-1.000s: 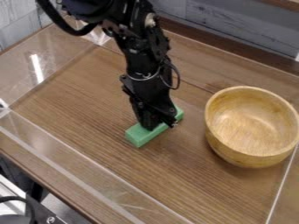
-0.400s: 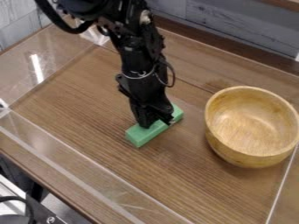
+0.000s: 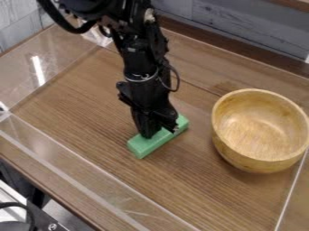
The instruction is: Put the green block in the brown bowl
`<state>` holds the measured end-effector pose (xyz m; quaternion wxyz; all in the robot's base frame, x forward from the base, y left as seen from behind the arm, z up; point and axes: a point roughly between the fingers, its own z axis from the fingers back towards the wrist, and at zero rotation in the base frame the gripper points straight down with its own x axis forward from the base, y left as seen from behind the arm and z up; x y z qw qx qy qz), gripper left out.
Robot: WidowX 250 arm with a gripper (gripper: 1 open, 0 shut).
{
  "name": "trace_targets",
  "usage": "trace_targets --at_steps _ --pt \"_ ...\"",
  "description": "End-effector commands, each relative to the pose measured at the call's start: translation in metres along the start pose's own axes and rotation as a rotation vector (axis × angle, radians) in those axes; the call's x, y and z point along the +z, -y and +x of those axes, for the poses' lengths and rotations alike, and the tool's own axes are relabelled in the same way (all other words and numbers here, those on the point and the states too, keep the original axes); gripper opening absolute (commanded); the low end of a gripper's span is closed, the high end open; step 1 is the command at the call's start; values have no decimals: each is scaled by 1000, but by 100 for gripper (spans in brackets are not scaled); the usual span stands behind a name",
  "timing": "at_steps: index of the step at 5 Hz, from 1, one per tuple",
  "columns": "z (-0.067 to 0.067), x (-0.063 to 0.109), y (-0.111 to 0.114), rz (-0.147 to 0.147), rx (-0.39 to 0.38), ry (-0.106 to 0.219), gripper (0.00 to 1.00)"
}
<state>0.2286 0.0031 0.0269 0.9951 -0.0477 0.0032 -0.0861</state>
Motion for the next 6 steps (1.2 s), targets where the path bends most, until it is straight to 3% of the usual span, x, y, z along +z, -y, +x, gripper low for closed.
trace_targets --at_steps 1,4,5,6 --pt "-6 7 -3 -12 34 -28 0" --pt "-8 40 -12 -31 83 -59 0" --pt "-7 58 -19 -24 96 -47 0" --pt "-4 71 -24 -14 86 -11 0"
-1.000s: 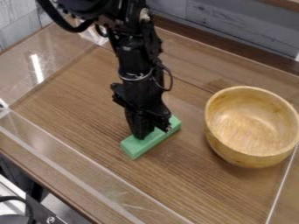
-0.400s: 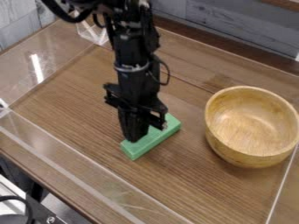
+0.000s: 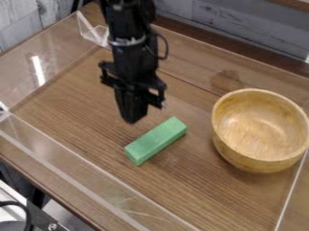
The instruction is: Put the green block in the brown bowl
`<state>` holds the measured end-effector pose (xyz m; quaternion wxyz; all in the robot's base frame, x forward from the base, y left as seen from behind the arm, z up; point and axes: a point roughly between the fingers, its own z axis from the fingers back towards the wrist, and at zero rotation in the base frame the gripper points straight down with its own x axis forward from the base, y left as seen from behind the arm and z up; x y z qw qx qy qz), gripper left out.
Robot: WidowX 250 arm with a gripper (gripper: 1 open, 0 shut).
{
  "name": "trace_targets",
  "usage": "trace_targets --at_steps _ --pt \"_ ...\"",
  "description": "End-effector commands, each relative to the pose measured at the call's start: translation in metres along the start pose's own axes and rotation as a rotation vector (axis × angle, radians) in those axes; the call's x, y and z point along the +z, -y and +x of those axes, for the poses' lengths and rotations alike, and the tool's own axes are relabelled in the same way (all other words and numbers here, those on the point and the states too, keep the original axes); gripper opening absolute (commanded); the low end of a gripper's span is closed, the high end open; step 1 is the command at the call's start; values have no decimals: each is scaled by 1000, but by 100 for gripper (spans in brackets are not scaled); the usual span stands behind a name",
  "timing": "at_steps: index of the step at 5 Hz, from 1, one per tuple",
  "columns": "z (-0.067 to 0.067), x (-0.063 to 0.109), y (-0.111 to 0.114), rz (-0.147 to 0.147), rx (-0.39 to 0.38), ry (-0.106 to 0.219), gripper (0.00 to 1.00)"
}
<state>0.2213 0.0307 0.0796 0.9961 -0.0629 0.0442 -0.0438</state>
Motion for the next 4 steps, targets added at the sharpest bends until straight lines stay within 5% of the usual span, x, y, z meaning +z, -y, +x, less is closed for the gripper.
trace_targets --at_steps 1,4 --pt "9 11 3 23 -35 79 100" --pt "12 -14 10 21 -98 109 100"
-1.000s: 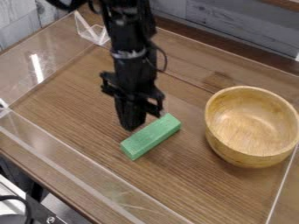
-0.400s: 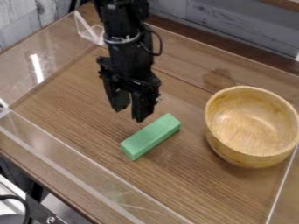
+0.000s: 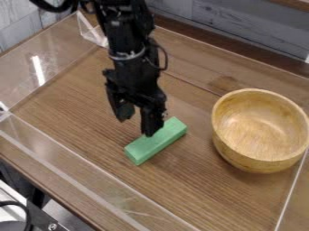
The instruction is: Put the green block in the brown bowl
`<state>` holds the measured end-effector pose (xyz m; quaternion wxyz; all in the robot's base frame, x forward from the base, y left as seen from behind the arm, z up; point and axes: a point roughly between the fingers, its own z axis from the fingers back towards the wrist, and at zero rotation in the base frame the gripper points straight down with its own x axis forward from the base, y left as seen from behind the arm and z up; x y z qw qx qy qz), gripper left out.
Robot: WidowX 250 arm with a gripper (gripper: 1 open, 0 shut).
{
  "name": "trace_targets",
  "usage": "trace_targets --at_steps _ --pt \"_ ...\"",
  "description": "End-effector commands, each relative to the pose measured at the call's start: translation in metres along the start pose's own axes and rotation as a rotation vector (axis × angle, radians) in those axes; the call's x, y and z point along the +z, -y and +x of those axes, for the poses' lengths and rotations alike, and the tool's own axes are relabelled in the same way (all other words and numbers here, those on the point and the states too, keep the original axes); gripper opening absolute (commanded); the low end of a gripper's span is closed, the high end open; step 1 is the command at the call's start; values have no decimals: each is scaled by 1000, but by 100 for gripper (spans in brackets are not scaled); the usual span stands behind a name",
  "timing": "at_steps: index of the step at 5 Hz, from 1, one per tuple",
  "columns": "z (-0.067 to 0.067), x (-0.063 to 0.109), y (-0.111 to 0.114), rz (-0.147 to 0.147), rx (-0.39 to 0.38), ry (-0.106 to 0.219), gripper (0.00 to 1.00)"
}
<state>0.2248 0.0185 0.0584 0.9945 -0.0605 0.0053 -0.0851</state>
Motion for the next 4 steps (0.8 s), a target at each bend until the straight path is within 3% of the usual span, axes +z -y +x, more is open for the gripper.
trace_targets --at_steps 1,3,4 --pt "6 -4 3 11 -26 47 100" --pt "7 -22 6 10 -37 62 100" --pt "8 -28 5 5 -32 66 0"
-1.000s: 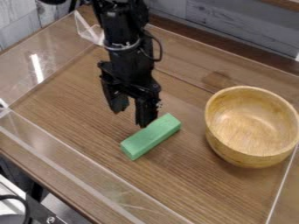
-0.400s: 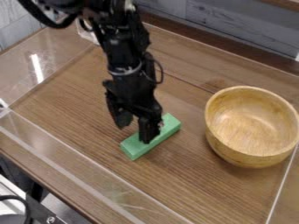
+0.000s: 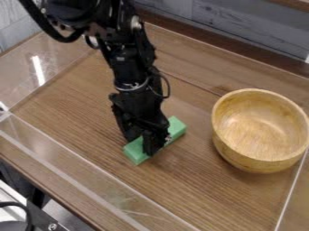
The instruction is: Put the green block in the brown bowl
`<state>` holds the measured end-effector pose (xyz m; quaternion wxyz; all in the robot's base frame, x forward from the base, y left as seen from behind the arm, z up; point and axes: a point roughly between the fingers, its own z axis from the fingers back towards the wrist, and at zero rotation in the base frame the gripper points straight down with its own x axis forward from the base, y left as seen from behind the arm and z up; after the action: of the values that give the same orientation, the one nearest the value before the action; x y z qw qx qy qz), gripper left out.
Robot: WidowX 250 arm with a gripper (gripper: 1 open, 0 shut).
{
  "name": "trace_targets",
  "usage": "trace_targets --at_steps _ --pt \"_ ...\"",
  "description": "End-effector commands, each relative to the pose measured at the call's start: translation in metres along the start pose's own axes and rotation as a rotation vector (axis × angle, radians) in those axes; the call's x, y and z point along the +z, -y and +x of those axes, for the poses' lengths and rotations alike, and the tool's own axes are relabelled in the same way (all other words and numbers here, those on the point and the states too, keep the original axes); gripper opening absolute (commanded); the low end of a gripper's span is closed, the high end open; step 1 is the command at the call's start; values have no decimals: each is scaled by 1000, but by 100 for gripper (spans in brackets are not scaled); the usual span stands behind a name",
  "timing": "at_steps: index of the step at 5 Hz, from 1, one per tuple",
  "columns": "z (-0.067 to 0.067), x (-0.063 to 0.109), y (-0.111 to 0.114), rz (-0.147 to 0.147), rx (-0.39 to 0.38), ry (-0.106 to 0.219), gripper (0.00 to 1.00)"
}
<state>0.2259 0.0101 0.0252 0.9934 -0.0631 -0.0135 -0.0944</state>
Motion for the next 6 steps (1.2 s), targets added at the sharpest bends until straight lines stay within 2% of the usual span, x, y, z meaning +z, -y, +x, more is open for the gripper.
trace_targets --at_steps 1,5,6 --pt "4 7 1 -1 -2 21 0" --pt "-1 21 1 -38 46 -33 0" --pt "-2 28 2 -39 56 -45 0"
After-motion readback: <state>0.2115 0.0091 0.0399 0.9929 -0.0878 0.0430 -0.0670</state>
